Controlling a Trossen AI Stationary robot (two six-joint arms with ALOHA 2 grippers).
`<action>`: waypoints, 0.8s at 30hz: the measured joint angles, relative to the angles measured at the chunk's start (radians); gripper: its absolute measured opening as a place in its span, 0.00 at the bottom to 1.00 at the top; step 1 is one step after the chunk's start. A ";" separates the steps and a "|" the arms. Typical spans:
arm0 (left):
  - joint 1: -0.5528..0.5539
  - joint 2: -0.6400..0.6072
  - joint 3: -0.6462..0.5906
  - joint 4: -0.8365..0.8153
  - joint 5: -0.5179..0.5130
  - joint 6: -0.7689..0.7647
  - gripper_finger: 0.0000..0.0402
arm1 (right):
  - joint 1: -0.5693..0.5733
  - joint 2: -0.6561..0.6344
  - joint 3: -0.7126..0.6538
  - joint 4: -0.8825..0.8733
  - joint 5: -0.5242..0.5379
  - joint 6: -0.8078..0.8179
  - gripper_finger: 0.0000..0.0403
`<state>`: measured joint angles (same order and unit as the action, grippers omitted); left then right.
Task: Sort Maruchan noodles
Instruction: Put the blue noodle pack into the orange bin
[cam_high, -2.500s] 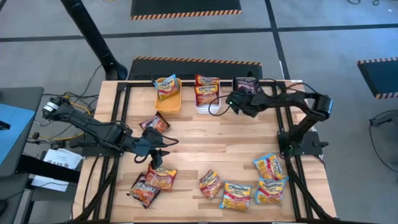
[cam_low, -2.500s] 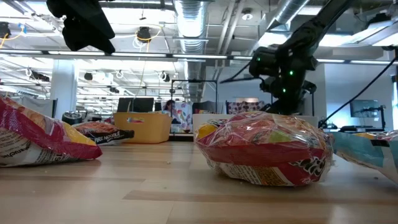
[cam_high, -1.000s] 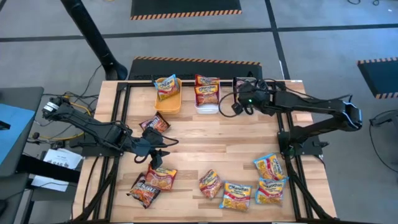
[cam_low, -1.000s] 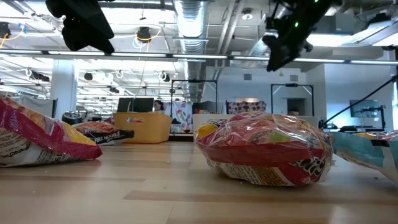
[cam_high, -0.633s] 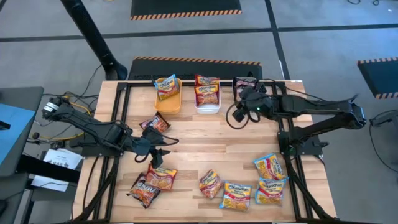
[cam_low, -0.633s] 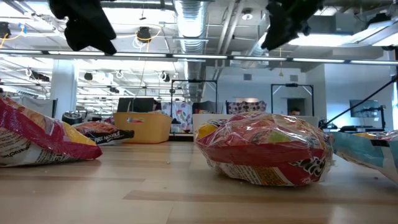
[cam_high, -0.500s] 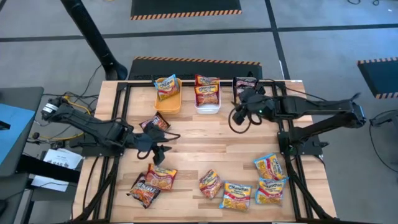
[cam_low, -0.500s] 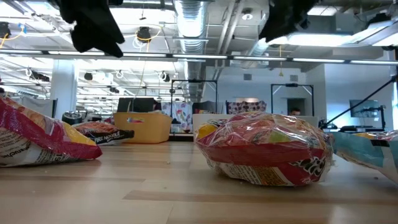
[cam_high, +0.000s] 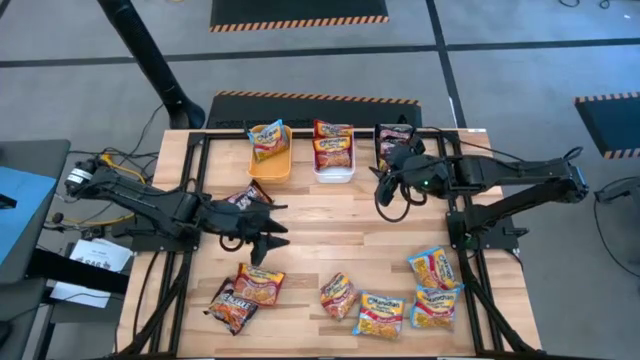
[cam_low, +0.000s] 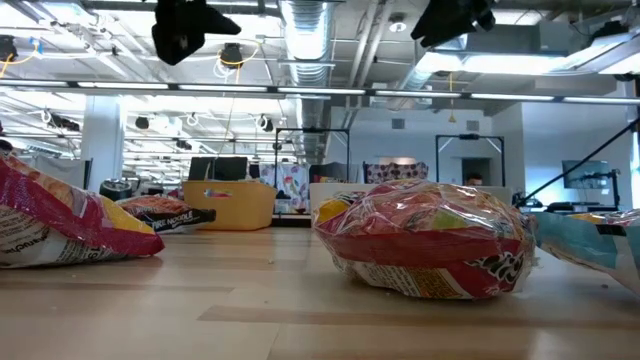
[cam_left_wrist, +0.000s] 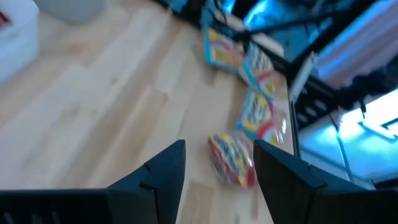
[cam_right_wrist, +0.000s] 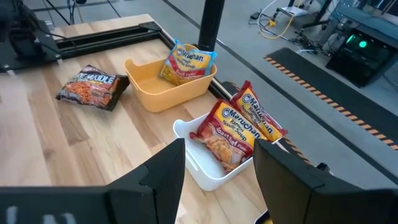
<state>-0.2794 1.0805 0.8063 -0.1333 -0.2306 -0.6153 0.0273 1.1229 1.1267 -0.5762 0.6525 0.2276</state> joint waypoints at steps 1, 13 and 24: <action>0.000 0.000 0.000 -0.012 0.034 -0.008 0.44 | 0.000 0.000 0.000 0.000 0.000 0.000 0.53; -0.036 0.000 0.000 -0.195 0.253 0.008 0.44 | -0.001 0.000 0.000 0.000 0.000 0.008 0.53; -0.070 0.000 0.001 -0.268 0.253 0.004 0.44 | -0.001 0.001 0.000 -0.015 -0.139 0.068 0.53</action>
<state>-0.3494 1.0809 0.8070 -0.4013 0.0229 -0.6115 0.0265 1.1236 1.1267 -0.5911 0.5132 0.2954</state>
